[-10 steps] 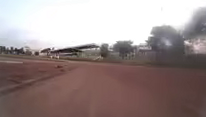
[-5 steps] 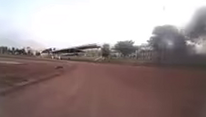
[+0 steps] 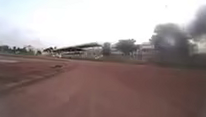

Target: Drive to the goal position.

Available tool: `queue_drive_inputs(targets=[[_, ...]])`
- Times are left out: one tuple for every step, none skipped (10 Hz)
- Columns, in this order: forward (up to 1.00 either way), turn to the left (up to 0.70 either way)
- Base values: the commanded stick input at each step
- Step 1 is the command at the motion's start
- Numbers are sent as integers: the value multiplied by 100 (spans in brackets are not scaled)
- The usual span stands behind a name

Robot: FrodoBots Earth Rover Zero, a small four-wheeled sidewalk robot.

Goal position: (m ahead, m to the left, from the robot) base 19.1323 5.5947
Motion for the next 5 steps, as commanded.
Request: queue_drive_inputs(targets=[[70,0],[70,0],[70,0],[70,0],[70,0]])
